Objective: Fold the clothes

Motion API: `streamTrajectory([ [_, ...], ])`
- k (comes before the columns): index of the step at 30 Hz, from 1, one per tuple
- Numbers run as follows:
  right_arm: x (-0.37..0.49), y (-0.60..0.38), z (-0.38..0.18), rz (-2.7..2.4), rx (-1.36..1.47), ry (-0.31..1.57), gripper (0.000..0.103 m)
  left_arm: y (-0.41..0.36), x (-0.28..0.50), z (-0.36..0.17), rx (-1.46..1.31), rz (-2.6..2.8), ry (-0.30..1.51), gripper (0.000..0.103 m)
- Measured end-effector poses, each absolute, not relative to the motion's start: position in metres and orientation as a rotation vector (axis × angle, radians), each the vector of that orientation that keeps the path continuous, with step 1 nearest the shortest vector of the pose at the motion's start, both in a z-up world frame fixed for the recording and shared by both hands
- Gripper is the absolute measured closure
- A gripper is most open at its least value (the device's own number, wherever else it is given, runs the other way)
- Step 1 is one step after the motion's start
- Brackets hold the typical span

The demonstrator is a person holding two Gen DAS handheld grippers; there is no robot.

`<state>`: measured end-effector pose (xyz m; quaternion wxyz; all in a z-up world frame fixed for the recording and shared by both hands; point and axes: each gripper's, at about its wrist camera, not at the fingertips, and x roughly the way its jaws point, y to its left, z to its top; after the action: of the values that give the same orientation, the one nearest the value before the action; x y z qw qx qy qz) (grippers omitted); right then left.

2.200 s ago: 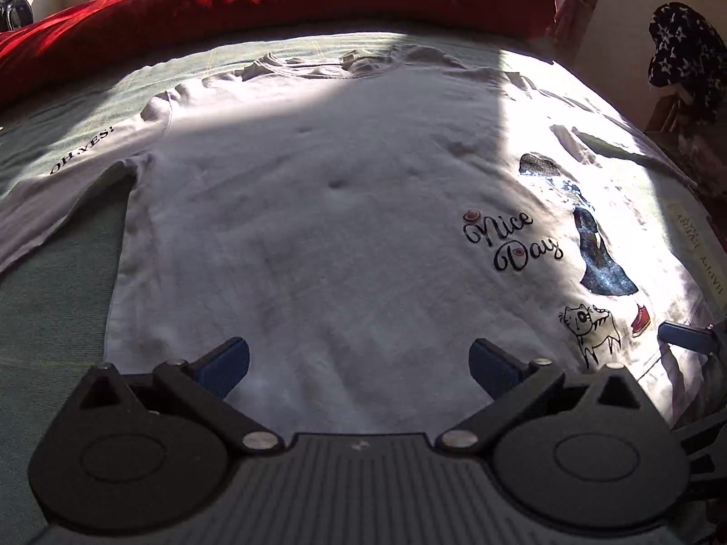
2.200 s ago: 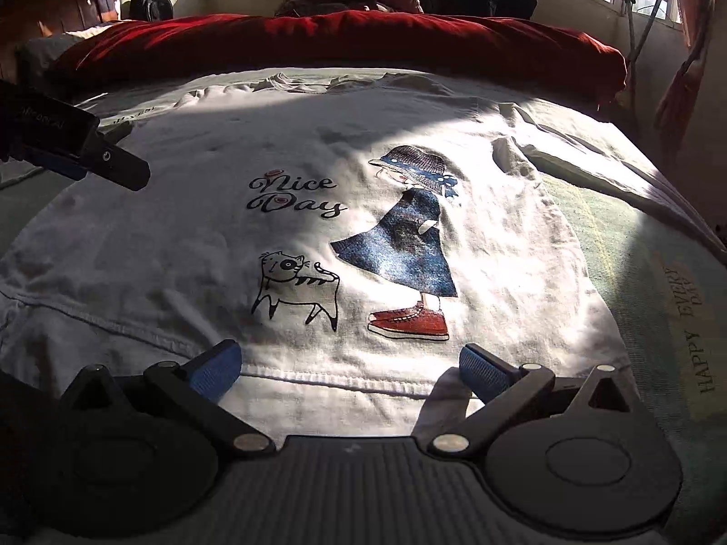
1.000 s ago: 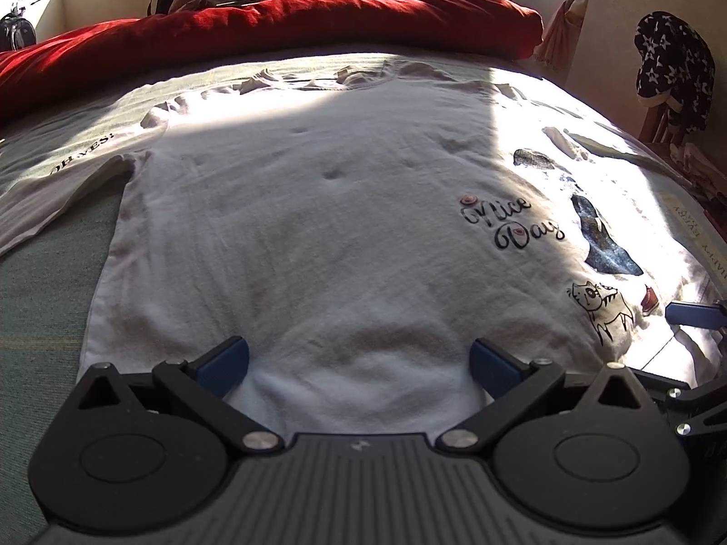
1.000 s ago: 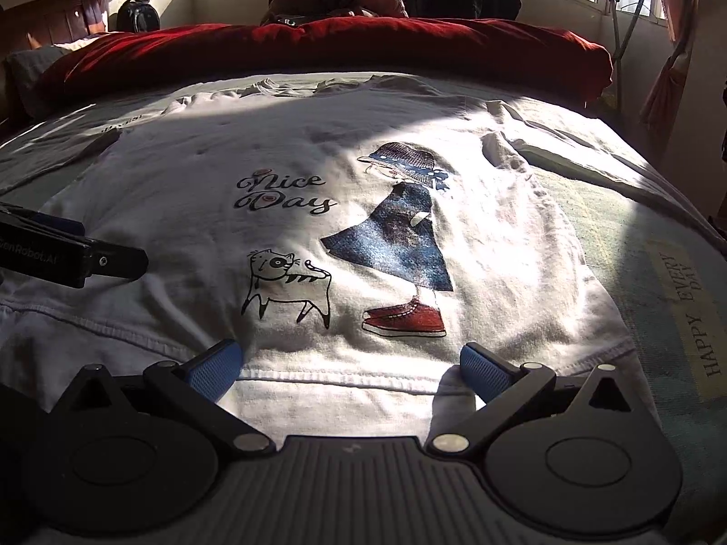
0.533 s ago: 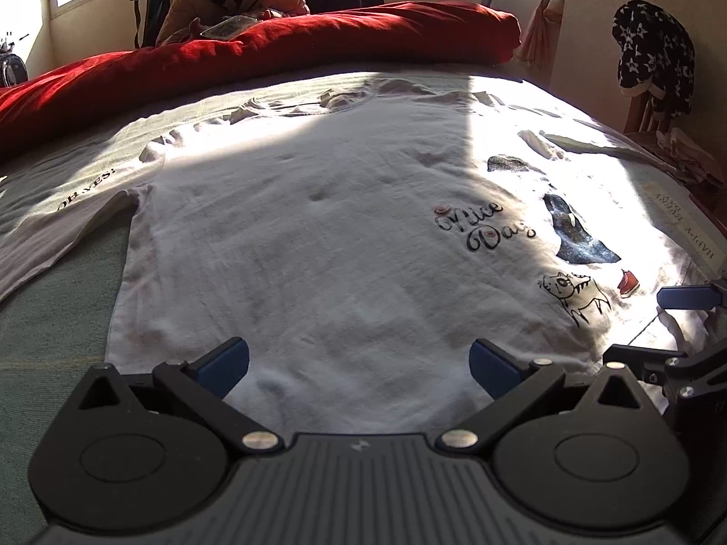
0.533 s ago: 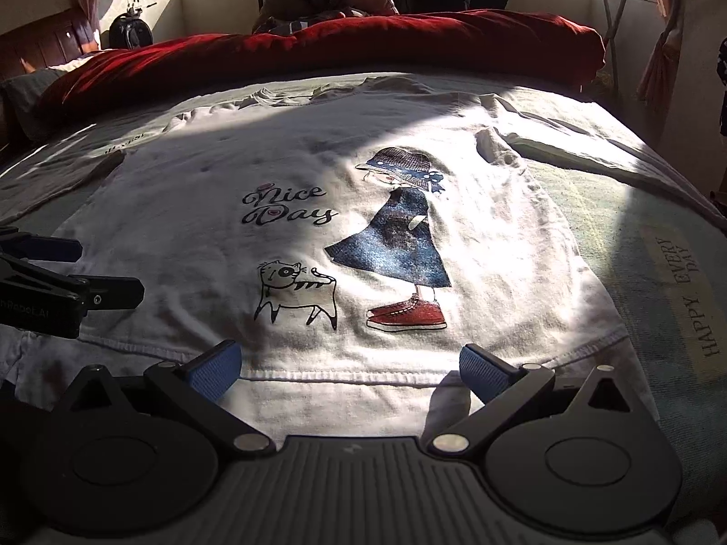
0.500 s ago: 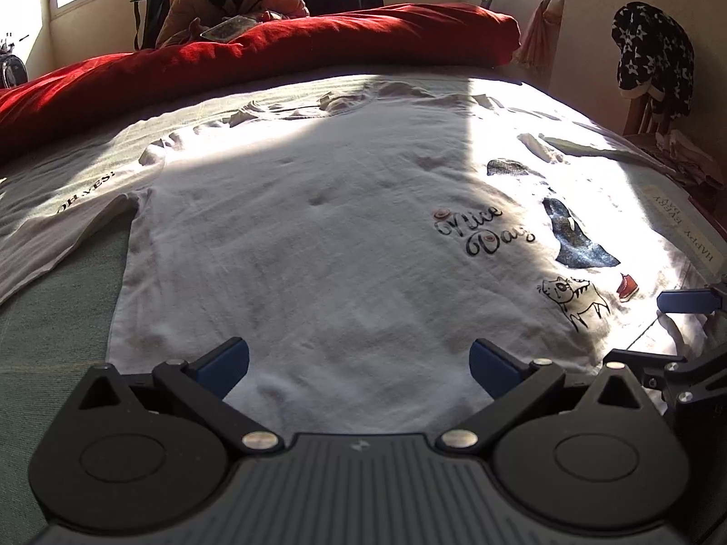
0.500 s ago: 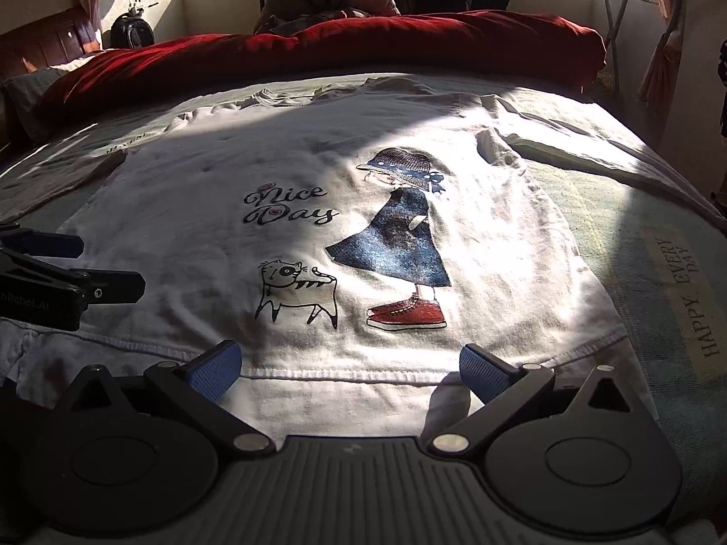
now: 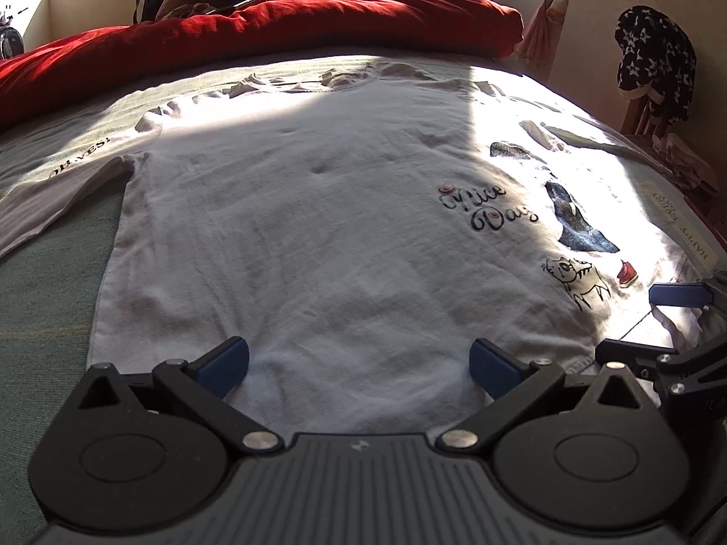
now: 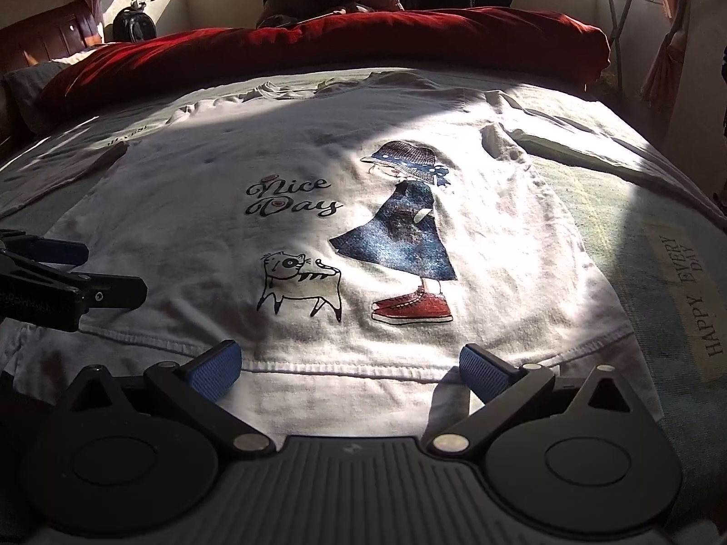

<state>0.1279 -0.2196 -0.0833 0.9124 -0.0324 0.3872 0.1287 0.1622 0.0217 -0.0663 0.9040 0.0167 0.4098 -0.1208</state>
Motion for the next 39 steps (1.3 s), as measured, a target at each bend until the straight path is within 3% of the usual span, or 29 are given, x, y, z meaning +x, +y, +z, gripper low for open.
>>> streamTrajectory([
  [12, 0.129, -0.218, -0.082, 0.260, -0.069, 0.787, 0.000, 0.032, 0.136, -0.061, 0.024, -0.275, 0.849, 0.000],
  [18, 0.145, -0.213, -0.066, 0.342, -0.006, 0.729, 0.000, 0.042, 0.159, -0.045, 0.001, -0.234, 0.823, 0.000],
  [26, 0.198, -0.170, -0.039, 0.569, -0.126, 0.593, 0.000, 0.087, 0.183, -0.039, -0.220, -0.196, 0.959, 0.000],
  [39, 0.194, -0.189, -0.071, 0.636, -0.077, 0.674, 0.000, 0.193, 0.368, -0.014, -0.450, 0.095, 0.905, 0.000],
])
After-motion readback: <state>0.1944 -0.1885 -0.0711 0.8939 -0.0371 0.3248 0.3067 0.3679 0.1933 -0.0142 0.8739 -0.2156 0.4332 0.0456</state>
